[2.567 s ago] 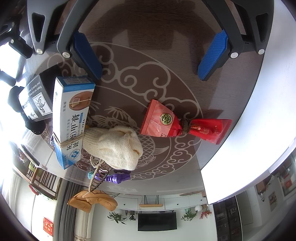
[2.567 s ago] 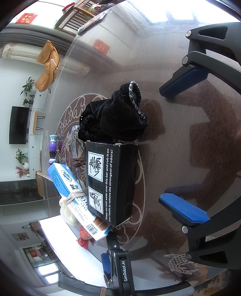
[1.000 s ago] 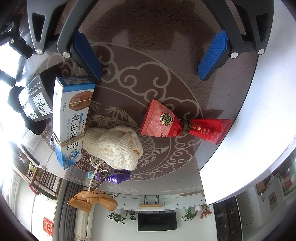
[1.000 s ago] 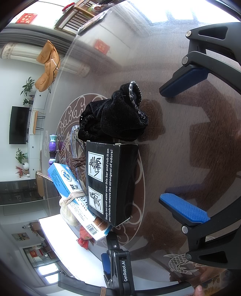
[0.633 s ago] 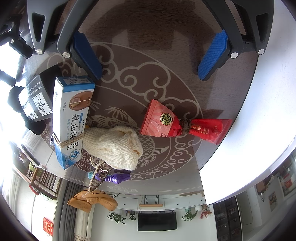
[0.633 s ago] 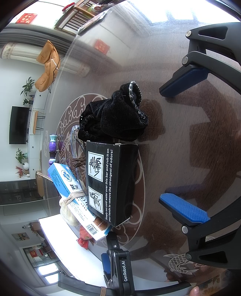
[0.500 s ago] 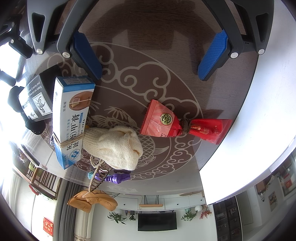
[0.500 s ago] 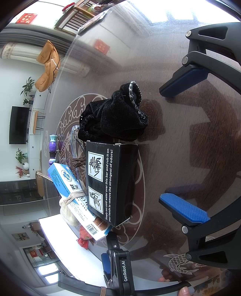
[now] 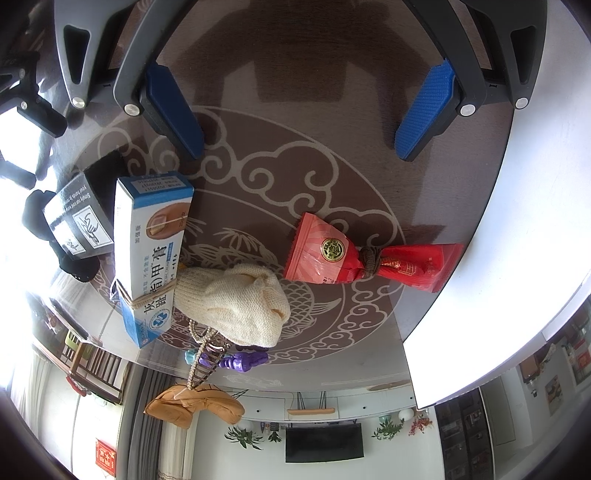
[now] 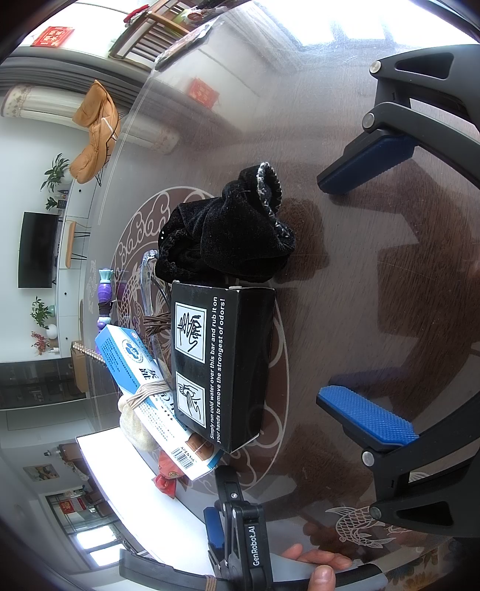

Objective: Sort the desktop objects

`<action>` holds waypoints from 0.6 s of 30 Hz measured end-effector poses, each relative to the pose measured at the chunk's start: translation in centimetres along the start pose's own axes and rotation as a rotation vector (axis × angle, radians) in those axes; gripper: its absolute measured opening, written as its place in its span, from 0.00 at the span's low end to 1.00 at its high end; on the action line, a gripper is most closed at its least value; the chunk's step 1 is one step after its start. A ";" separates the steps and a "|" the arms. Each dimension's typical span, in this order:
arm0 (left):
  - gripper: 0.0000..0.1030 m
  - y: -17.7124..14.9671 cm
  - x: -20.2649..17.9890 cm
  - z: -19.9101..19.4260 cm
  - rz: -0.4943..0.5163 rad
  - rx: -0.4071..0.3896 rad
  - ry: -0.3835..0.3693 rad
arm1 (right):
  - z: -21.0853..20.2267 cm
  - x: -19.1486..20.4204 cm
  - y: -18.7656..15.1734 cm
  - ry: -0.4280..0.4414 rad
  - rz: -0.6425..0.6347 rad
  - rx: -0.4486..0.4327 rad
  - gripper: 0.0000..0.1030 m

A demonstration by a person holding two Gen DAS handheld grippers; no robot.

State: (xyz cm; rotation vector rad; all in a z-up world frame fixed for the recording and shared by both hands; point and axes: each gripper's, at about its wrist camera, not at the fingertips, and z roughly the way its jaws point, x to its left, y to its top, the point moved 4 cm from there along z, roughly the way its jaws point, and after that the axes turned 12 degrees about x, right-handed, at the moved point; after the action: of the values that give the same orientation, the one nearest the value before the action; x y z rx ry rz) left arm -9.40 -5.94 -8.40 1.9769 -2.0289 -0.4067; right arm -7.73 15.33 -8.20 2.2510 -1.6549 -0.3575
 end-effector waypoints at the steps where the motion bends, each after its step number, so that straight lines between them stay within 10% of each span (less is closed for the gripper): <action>1: 1.00 -0.5 0.2 -0.2 0.015 0.002 -0.006 | 0.0 0.0 0.0 0.000 0.000 0.000 1.00; 7: 1.00 -1.4 3.5 -2.2 0.010 0.001 0.022 | 0.0 0.0 0.0 0.000 0.000 0.000 1.00; 18: 1.00 9.3 4.1 -1.4 -0.157 -0.035 0.073 | 0.0 0.0 0.0 0.000 0.000 0.000 1.00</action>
State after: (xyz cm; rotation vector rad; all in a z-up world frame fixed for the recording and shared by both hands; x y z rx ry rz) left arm -17.50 -9.81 -3.53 2.1052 -1.8174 -0.3949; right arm -7.73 15.32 -8.19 2.2512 -1.6550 -0.3580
